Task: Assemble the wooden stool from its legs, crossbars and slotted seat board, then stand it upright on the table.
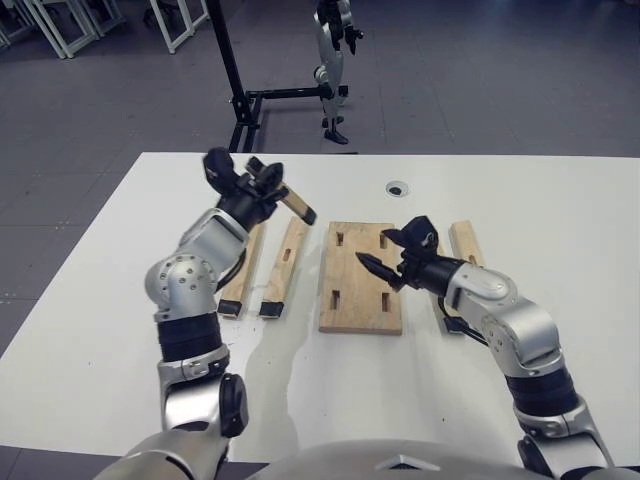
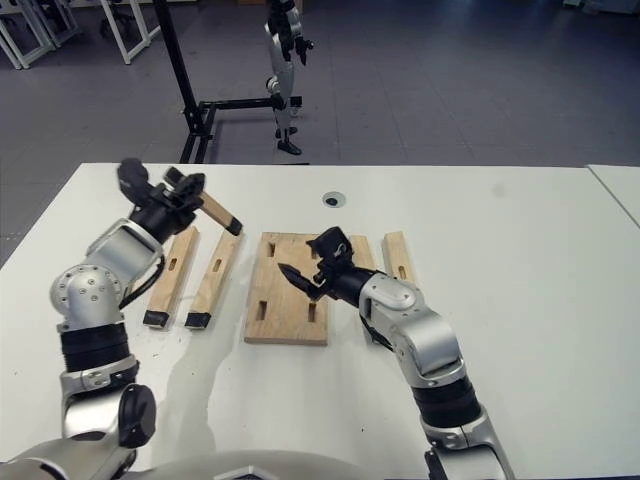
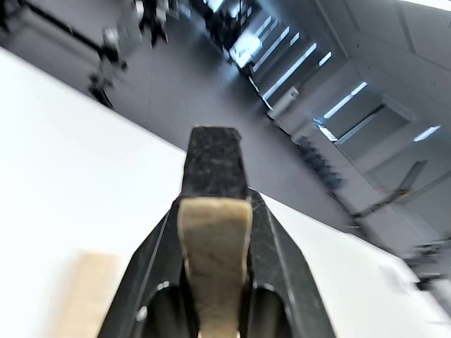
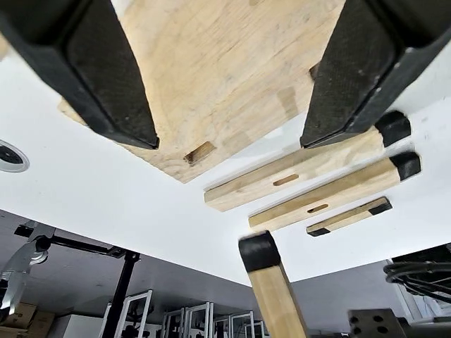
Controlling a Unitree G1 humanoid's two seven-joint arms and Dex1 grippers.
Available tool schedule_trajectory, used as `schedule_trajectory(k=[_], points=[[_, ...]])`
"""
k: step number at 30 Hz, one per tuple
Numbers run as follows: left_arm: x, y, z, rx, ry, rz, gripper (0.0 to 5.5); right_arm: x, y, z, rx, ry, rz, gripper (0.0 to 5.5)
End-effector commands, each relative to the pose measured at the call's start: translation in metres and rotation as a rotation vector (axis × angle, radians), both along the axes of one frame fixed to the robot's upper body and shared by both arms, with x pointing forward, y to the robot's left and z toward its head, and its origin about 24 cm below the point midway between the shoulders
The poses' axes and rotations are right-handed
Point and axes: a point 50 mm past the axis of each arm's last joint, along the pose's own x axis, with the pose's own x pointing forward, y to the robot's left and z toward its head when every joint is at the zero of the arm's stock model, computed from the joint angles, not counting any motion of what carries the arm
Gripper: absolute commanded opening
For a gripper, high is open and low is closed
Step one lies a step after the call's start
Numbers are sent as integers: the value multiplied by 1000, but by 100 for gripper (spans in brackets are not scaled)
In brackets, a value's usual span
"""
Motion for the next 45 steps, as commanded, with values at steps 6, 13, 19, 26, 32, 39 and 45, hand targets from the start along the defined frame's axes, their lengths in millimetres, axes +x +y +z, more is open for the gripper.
schedule_trajectory(k=[6, 13, 19, 26, 32, 39, 45], points=[[-26, 42, -18, 411, -14, 96, 42, 18, -27, 15, 42, -103, -390, 522], [-20, 46, -49, 489, -13, 134, 42, 15, -20, 14, 67, -98, -415, 522], [-22, 51, -75, 508, 26, 142, 42, 15, -21, 16, 69, -106, -417, 522], [-25, 50, -91, 502, 39, 118, 42, 15, -21, 18, 71, -111, -414, 522], [-60, 54, -162, 589, 234, -13, 42, 17, -19, 22, 79, -118, -411, 522], [-85, 60, -206, 486, 451, -68, 42, 17, -19, 25, 81, -119, -403, 522], [-70, 51, -194, 450, 418, -109, 42, 17, -18, 25, 80, -121, -402, 522]])
